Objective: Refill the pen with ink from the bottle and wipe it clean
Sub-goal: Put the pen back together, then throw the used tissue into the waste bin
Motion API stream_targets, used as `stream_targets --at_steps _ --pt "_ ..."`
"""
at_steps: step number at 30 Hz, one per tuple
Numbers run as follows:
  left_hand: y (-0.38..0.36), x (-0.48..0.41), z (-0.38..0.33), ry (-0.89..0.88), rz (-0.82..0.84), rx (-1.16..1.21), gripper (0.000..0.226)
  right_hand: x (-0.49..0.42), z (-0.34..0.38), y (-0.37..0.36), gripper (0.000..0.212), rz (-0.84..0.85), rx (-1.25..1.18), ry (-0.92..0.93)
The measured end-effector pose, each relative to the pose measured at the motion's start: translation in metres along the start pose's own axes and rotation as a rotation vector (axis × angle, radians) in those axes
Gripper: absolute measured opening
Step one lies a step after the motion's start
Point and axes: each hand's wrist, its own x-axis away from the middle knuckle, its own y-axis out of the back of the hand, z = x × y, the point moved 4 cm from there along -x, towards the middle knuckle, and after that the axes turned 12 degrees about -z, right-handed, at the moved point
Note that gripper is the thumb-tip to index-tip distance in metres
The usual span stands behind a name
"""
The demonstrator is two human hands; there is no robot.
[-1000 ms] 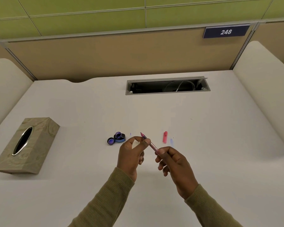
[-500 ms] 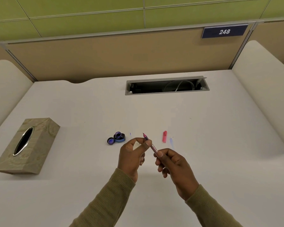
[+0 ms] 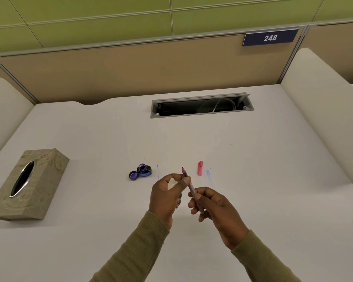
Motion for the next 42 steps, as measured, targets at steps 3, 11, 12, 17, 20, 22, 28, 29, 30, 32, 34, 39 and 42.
stream_targets --at_steps 3,11,12,17,20,22,28,29,30,32,34,39,42 --pt "-0.005 0.001 0.002 -0.005 0.013 -0.046 0.005 -0.004 -0.003 0.006 0.017 -0.074 0.09 0.037" --pt "-0.012 -0.002 0.022 0.115 0.023 -0.089 0.017 -0.045 -0.029 0.039 0.002 -0.426 0.264 0.07" --pt "-0.012 -0.003 0.026 0.133 0.032 -0.091 0.018 -0.054 -0.034 0.044 0.002 -0.475 0.328 0.07" --pt "-0.008 -0.006 0.044 0.178 0.08 -0.079 0.046 -0.092 -0.05 0.049 0.008 -0.549 0.595 0.089" --pt "-0.002 -0.009 0.05 0.175 0.081 -0.09 0.047 -0.106 -0.054 0.043 0.011 -0.552 0.678 0.081" --pt "0.001 -0.011 0.053 0.173 0.08 -0.093 0.044 -0.11 -0.053 0.039 0.013 -0.553 0.718 0.079" --pt "0.007 -0.012 0.055 0.181 0.083 -0.101 0.05 -0.114 -0.054 0.034 0.019 -0.549 0.801 0.08" --pt "0.008 -0.012 0.055 0.181 0.084 -0.105 0.05 -0.114 -0.054 0.034 0.021 -0.546 0.809 0.086" --pt "0.008 -0.012 0.056 0.182 0.086 -0.108 0.05 -0.114 -0.054 0.034 0.023 -0.544 0.812 0.092" --pt "0.008 -0.013 0.058 0.185 0.091 -0.11 0.05 -0.115 -0.053 0.034 0.028 -0.54 0.804 0.102" --pt "0.008 -0.013 0.058 0.188 0.096 -0.111 0.051 -0.115 -0.053 0.033 0.032 -0.533 0.801 0.108" --pt "0.009 -0.012 0.056 0.186 0.097 -0.12 0.051 -0.117 -0.051 0.032 0.038 -0.524 0.81 0.12" --pt "0.009 -0.011 0.053 0.196 0.104 -0.102 0.054 -0.116 -0.05 0.031 0.041 -0.528 0.82 0.136"
